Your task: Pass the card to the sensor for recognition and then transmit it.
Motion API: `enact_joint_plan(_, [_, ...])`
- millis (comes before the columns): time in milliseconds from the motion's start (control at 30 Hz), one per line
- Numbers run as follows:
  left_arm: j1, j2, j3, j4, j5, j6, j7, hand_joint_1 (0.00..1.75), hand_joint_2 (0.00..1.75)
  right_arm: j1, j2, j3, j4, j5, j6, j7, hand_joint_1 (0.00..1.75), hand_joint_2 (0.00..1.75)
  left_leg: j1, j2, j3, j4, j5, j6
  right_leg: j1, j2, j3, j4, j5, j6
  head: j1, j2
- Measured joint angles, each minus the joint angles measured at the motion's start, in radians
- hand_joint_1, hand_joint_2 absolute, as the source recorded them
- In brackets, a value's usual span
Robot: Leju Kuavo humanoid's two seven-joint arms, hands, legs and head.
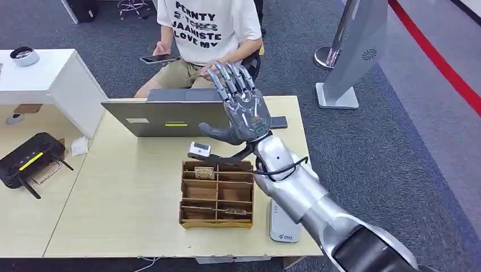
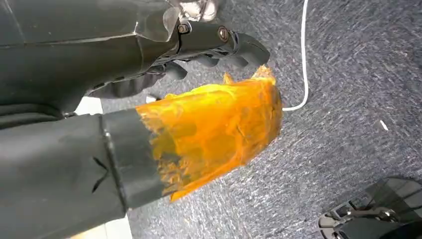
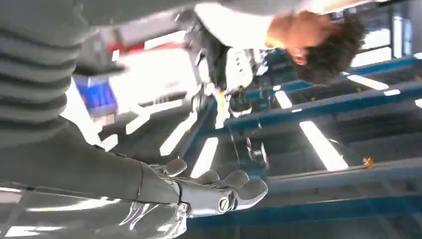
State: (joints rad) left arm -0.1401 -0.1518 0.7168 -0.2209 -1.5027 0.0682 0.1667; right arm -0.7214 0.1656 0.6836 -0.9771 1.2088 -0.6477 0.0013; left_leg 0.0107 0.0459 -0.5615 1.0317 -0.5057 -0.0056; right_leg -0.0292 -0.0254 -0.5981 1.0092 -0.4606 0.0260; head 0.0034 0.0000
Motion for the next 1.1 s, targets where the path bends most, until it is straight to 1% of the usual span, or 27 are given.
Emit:
enact_joint_plan(67, [0.007, 0.000, 0.006, 0.000, 0.022, 0.008, 0.000, 0.03, 0.00, 0.063, 0.002, -0.009, -0.092, -0.149, 0.008, -0.046, 0.00, 0.00, 0.000, 0.000, 0.000, 0.000, 0.000, 0.000, 0.000, 0.000, 0.000, 0.000, 0.000, 0.000, 0.000, 0.000])
enact_joint_plan(100, [0.012, 0.000, 0.011, 0.000, 0.039, 0.015, -0.002, 0.03, 0.00, 0.105, 0.005, -0.013, -0.151, -0.283, 0.036, -0.074, 0.00, 0.00, 0.000, -0.001, 0.000, 0.000, 0.000, 0.000, 0.000, -0.001, 0.000, 0.000, -0.001, 0.000, 0.000, 0.000])
enact_joint_plan(133, [0.019, 0.000, 0.020, 0.000, 0.056, 0.023, -0.005, 0.03, 0.00, 0.153, 0.010, -0.016, -0.212, -0.460, 0.093, -0.089, 0.00, 0.00, 0.000, -0.001, 0.000, 0.000, -0.001, 0.000, 0.000, -0.001, 0.000, 0.000, -0.001, 0.001, 0.000, 0.000])
enact_joint_plan(200, [0.036, 0.002, 0.037, 0.000, 0.075, 0.033, -0.015, 0.03, 0.00, 0.222, 0.017, -0.019, -0.306, -0.744, 0.222, -0.092, 0.00, 0.00, 0.000, 0.000, 0.000, 0.000, -0.002, -0.002, 0.000, 0.000, -0.001, 0.000, -0.001, 0.000, -0.001, 0.000])
enact_joint_plan(267, [0.050, 0.005, 0.051, 0.000, 0.091, 0.039, -0.023, 0.03, 0.00, 0.284, 0.017, -0.020, -0.379, -0.949, 0.327, -0.107, 0.00, 0.00, 0.000, 0.000, 0.000, 0.000, -0.002, -0.002, 0.000, 0.000, -0.001, 0.000, -0.001, 0.001, 0.000, 0.000])
enact_joint_plan(333, [0.061, 0.008, 0.066, 0.000, 0.102, 0.045, -0.027, 0.03, 0.00, 0.341, 0.016, -0.021, -0.452, -1.126, 0.379, -0.131, 0.00, 0.00, 0.000, -0.001, 0.000, 0.000, -0.002, -0.002, 0.000, -0.001, -0.001, 0.000, -0.002, 0.000, 0.000, 0.000])
enact_joint_plan(400, [0.070, 0.010, 0.079, 0.000, 0.110, 0.048, -0.028, 0.03, 0.00, 0.393, 0.007, -0.024, -0.512, -1.261, 0.418, -0.144, 0.00, 0.00, 0.000, -0.001, 0.000, 0.000, -0.002, -0.002, 0.000, 0.000, -0.001, 0.000, -0.002, 0.000, 0.000, 0.000])
enact_joint_plan(433, [0.072, 0.010, 0.085, 0.000, 0.111, 0.048, -0.028, 0.03, 0.00, 0.416, -0.001, -0.024, -0.539, -1.342, 0.455, -0.144, 0.00, 0.00, 0.000, -0.001, 0.000, 0.000, -0.002, -0.002, 0.000, 0.000, -0.001, 0.000, -0.002, 0.000, 0.000, 0.000])
enact_joint_plan(467, [0.073, 0.011, 0.089, 0.000, 0.112, 0.049, -0.028, 0.03, 0.00, 0.444, -0.015, -0.024, -0.570, -1.460, 0.525, -0.139, 0.00, 0.00, 0.000, -0.001, 0.000, 0.000, -0.002, -0.001, 0.000, 0.000, -0.001, -0.001, -0.002, 0.000, 0.000, 0.000])
enact_joint_plan(500, [0.074, 0.011, 0.092, 0.000, 0.110, 0.048, -0.028, 0.03, 0.00, 0.466, -0.033, -0.024, -0.594, -1.574, 0.618, -0.138, 0.00, 0.00, 0.000, -0.001, 0.000, 0.000, -0.002, -0.001, 0.000, 0.000, -0.001, -0.001, -0.002, 0.000, 0.000, 0.000])
enact_joint_plan(533, [0.074, 0.012, 0.093, 0.000, 0.107, 0.047, -0.028, 0.03, 0.00, 0.491, -0.049, -0.023, -0.615, -1.663, 0.708, -0.142, 0.00, 0.00, 0.000, -0.001, -0.001, 0.000, -0.002, -0.001, 0.000, -0.001, 0.000, -0.001, -0.002, 0.000, 0.000, 0.000])
enact_joint_plan(567, [0.074, 0.013, 0.094, 0.000, 0.104, 0.046, -0.028, 0.03, 0.00, 0.513, -0.061, -0.023, -0.633, -1.719, 0.774, -0.150, 0.00, 0.00, 0.000, -0.001, -0.001, 0.000, -0.002, -0.001, 0.000, -0.001, 0.000, -0.001, -0.002, 0.000, 0.000, 0.000])
enact_joint_plan(600, [0.074, 0.014, 0.096, 0.000, 0.102, 0.045, -0.028, 0.03, 0.00, 0.534, -0.073, -0.022, -0.651, -1.754, 0.827, -0.162, 0.00, 1.75, 0.000, -0.001, -0.001, 0.000, -0.003, -0.001, 0.000, -0.001, 0.000, -0.001, -0.002, 0.000, 0.000, 0.000])
enact_joint_plan(667, [0.074, 0.015, 0.100, 0.000, 0.102, 0.039, -0.028, 0.03, 0.00, 0.568, -0.101, -0.019, -0.680, -1.757, 0.879, -0.184, 0.00, 1.75, 0.000, -0.001, -0.001, 0.000, -0.003, -0.001, 0.000, -0.001, 0.000, -0.001, -0.002, 0.000, -0.001, 0.000])
enact_joint_plan(733, [0.074, 0.015, 0.102, 0.000, 0.103, 0.039, -0.023, 0.03, 0.00, 0.590, -0.125, -0.019, -0.693, -1.726, 0.879, -0.200, 0.00, 1.75, 0.000, -0.001, -0.001, 0.000, -0.003, -0.001, 0.000, -0.001, 0.000, -0.001, -0.002, 0.000, 0.000, 0.000])
enact_joint_plan(767, [0.074, 0.016, 0.105, 0.000, 0.105, 0.039, -0.020, 0.03, 0.00, 0.599, -0.136, -0.019, -0.697, -1.693, 0.868, -0.207, 0.00, 1.75, 0.000, -0.001, 0.000, 0.000, -0.003, -0.001, 0.000, -0.001, 0.000, -0.001, -0.002, 0.000, 0.000, 0.000])
enact_joint_plan(867, [0.075, 0.016, 0.111, 0.000, 0.117, 0.039, -0.016, 0.03, 0.00, 0.621, -0.161, -0.019, -0.706, -1.515, 0.786, -0.236, 0.00, 1.75, 0.000, -0.001, 0.000, 0.000, -0.003, -0.001, 0.000, -0.001, 0.000, -0.001, -0.002, 0.000, -0.001, 0.000])
enact_joint_plan(933, [0.076, 0.016, 0.117, 0.000, 0.123, 0.039, -0.010, 0.03, 0.00, 0.628, -0.176, -0.017, -0.711, -1.369, 0.715, -0.252, 0.00, 1.75, 0.000, -0.001, 0.000, 0.000, -0.003, -0.001, 0.000, -0.001, 0.000, -0.001, -0.002, 0.000, 0.000, 0.000])
enact_joint_plan(1000, [0.077, 0.016, 0.126, 0.000, 0.129, 0.039, -0.007, 0.03, 0.00, 0.629, -0.190, -0.005, -0.718, -1.191, 0.631, -0.264, 0.00, 1.75, 0.000, -0.001, 0.000, 0.000, -0.003, -0.001, 0.000, 0.000, 0.000, -0.001, -0.002, 0.000, 0.000, 0.000])
enact_joint_plan(1100, [0.080, 0.016, 0.132, 0.000, 0.130, 0.039, -0.001, 0.03, 0.00, 0.628, -0.204, 0.025, -0.727, -0.985, 0.549, -0.268, 0.00, 1.75, 0.000, -0.001, 0.000, 0.000, -0.003, -0.001, 0.000, 0.000, 0.000, -0.001, -0.002, 0.000, 0.000, 0.000])
